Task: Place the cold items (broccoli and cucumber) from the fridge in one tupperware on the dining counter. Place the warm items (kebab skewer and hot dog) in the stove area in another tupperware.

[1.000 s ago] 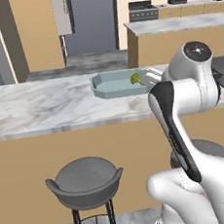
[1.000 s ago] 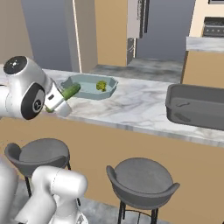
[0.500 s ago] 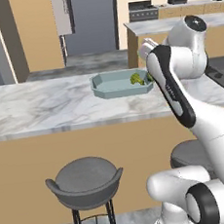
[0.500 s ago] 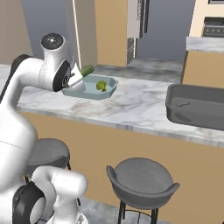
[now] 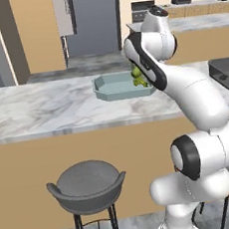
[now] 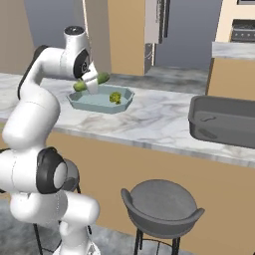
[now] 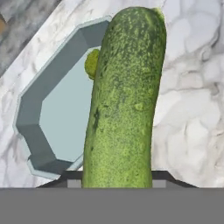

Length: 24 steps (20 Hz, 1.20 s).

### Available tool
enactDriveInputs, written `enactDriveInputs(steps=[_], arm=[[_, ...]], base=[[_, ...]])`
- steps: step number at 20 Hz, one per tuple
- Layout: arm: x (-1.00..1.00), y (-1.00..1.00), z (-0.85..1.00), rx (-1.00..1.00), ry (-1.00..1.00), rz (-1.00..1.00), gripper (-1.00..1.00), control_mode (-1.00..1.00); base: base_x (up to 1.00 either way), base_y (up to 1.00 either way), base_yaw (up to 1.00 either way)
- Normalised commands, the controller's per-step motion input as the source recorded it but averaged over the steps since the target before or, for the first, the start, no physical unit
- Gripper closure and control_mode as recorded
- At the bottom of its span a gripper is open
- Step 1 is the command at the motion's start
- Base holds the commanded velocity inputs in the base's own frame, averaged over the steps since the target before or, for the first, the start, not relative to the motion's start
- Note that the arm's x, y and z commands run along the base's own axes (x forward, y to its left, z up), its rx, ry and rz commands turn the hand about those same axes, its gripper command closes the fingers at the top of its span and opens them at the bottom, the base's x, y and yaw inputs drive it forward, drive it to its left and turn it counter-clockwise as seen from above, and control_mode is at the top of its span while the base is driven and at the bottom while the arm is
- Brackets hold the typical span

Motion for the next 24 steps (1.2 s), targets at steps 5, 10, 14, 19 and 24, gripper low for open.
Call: enactDriveInputs(steps=[5,10,14,19,24], arm=[[0.89,0.05,-0.38,0.00,0.14,-0.03,1.00,-1.00],[0.69,0.01,-0.78,0.00,0.01,-0.06,1.00,-1.00],[0.36,0.28,-0.83,0.00,-0.01,-0.06,1.00,-1.00],[0.00,0.49,-0.42,0.00,-0.10,-0.14,1.00,-1.00],[0.39,0.12,-0.31,0.00,-0.04,-0.10,1.00,-1.00]], base=[[0.00,0.00,0.00],[0.00,0.00,0.00],[0.00,0.00,0.00],[0.00,0.00,0.00],[0.00,0.00,0.00]])
